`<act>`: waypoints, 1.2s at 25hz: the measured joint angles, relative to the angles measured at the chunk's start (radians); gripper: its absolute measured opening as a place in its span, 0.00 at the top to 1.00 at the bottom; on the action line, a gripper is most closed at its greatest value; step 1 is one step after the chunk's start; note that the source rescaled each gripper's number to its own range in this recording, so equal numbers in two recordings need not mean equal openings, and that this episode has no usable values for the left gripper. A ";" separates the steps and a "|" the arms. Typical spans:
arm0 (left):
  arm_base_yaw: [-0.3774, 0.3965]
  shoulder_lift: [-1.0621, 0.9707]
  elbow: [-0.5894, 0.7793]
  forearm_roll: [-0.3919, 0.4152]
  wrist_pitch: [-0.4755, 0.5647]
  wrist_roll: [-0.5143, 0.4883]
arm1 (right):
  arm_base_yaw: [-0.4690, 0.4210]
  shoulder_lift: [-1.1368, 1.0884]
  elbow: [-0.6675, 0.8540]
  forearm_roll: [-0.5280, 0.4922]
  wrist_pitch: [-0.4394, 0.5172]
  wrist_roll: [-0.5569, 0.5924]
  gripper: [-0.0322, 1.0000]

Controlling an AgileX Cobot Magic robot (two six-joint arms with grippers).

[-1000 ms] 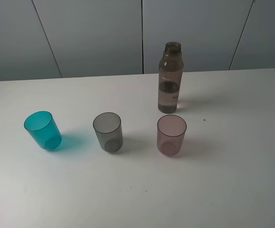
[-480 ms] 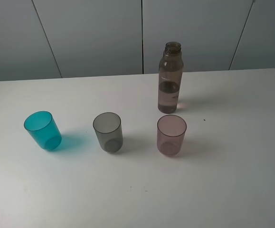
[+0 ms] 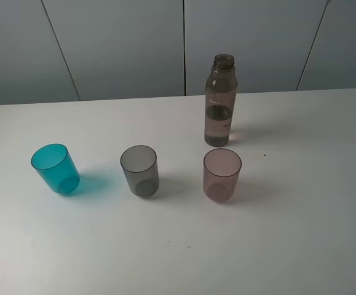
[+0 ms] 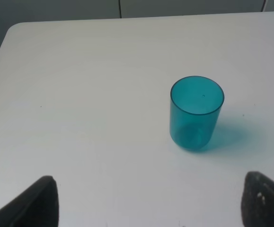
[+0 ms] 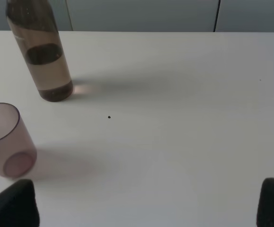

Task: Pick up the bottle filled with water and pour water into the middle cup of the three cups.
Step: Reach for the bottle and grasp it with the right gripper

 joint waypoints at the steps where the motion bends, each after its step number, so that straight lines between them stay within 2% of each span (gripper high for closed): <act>1: 0.000 0.000 0.000 0.000 0.000 0.000 | 0.000 0.000 0.000 0.000 0.000 0.000 0.00; 15: 0.000 0.000 0.000 0.000 0.000 0.000 | 0.000 0.007 0.000 0.000 0.000 0.000 0.00; 19: 0.000 0.000 0.000 0.000 0.000 0.000 | 0.000 0.121 -0.008 0.028 -0.012 0.000 0.00; 23: 0.000 0.000 0.000 0.000 0.000 0.000 | 0.000 0.294 -0.050 0.045 -0.122 0.000 0.00; 30: 0.000 0.000 0.000 0.000 0.000 0.000 | 0.000 0.604 -0.103 0.083 -0.418 -0.064 0.00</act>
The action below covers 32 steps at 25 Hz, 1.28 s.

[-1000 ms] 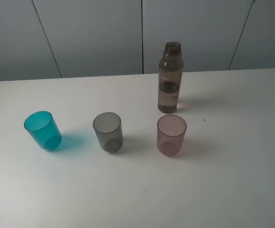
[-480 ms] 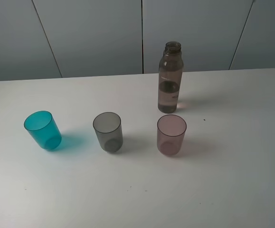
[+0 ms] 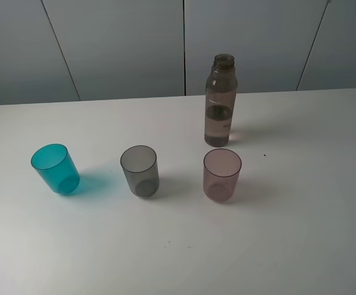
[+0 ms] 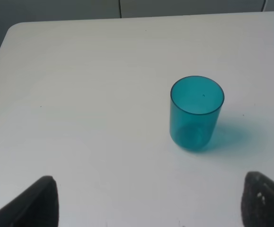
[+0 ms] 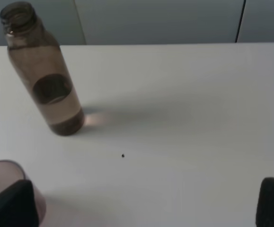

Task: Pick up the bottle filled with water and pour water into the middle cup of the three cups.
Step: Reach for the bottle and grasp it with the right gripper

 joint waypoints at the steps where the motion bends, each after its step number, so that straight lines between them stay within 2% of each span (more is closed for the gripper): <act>1: 0.000 0.000 0.000 0.000 0.000 0.000 | 0.000 0.038 -0.004 0.008 -0.047 -0.017 0.00; 5: 0.000 0.000 0.000 0.000 0.000 0.000 | 0.042 0.216 -0.006 0.017 -0.209 -0.089 0.00; 11: 0.000 0.000 0.000 0.000 0.000 0.000 | 0.184 0.488 -0.006 0.023 -0.438 -0.214 0.00; 17: 0.000 0.000 0.000 0.000 0.000 0.000 | 0.199 0.715 -0.006 0.039 -0.697 -0.248 0.00; 20: 0.000 0.000 0.000 0.000 0.000 0.000 | 0.199 0.803 -0.008 0.018 -0.776 -0.239 0.00; 26: 0.000 0.000 0.000 0.000 0.000 0.000 | 0.199 0.916 -0.008 -0.151 -0.842 -0.062 0.00; 29: 0.000 0.000 0.000 0.000 0.000 0.000 | 0.193 0.946 -0.008 -0.277 -0.900 0.102 0.00; 32: 0.000 0.000 0.000 0.000 0.000 0.000 | 0.159 0.964 -0.008 -0.452 -0.983 0.296 0.00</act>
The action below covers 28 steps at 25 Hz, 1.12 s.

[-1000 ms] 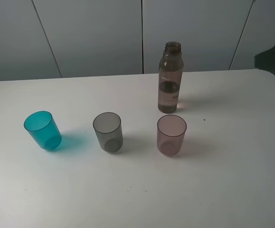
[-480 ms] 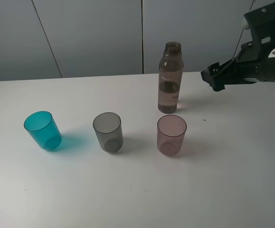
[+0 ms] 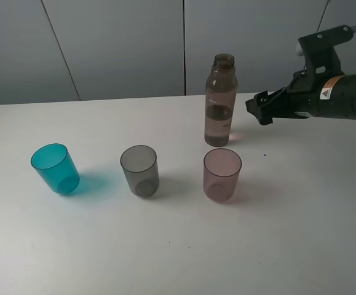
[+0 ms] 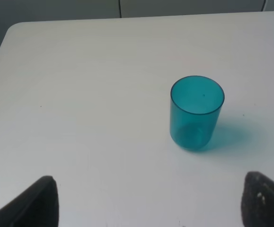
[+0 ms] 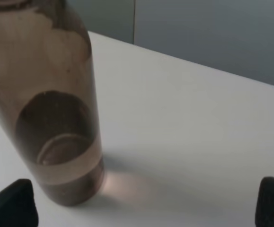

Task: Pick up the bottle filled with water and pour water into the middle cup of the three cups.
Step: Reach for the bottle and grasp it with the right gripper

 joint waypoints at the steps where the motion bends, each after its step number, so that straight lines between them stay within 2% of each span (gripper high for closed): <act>1: 0.000 0.000 0.000 0.000 0.000 0.000 | -0.012 0.004 0.000 -0.060 -0.036 0.061 0.00; 3: 0.000 0.000 0.000 0.000 0.000 0.000 | -0.046 0.019 0.000 -0.184 -0.104 0.199 0.00; 4: 0.000 0.000 0.000 0.000 0.000 0.000 | -0.060 0.024 0.000 -0.213 -0.123 0.252 0.00; 8: 0.000 0.000 0.000 0.000 0.000 0.000 | -0.072 0.052 0.000 -0.233 -0.126 0.326 0.00; 12: 0.000 0.000 0.000 0.000 0.000 0.000 | -0.077 0.077 0.000 -0.242 -0.159 0.337 0.00; 17: 0.000 0.000 0.000 0.000 0.000 0.000 | -0.101 0.158 0.000 -0.370 -0.404 0.347 0.00; 21: 0.000 0.000 0.000 0.000 0.000 0.000 | -0.112 0.201 0.000 -0.406 -0.416 0.338 0.00; 28: 0.000 0.000 0.000 0.000 0.000 0.000 | -0.116 0.270 -0.011 -0.424 -0.436 0.220 0.00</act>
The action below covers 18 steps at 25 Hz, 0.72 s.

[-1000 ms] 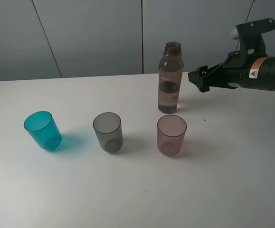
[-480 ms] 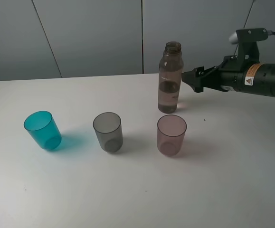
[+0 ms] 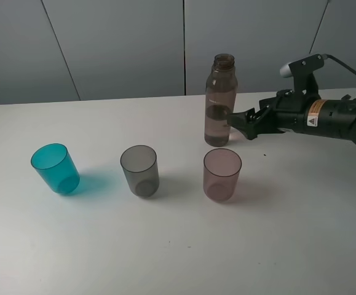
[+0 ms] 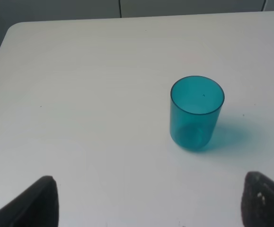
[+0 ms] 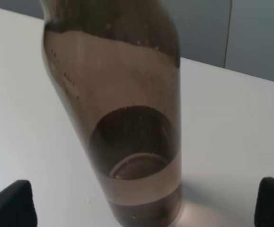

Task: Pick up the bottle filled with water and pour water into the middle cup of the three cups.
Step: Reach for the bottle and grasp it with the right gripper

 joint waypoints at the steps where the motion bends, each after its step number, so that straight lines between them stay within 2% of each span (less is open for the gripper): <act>1: 0.000 0.000 0.000 0.000 0.000 0.000 | 0.000 0.016 -0.009 0.000 -0.003 -0.010 0.00; 9: 0.000 0.000 0.000 0.000 0.000 0.000 | 0.000 0.102 -0.090 -0.019 -0.012 -0.025 0.00; 18: 0.000 0.000 0.000 0.000 0.000 0.000 | 0.000 0.141 -0.103 -0.051 -0.038 -0.055 0.00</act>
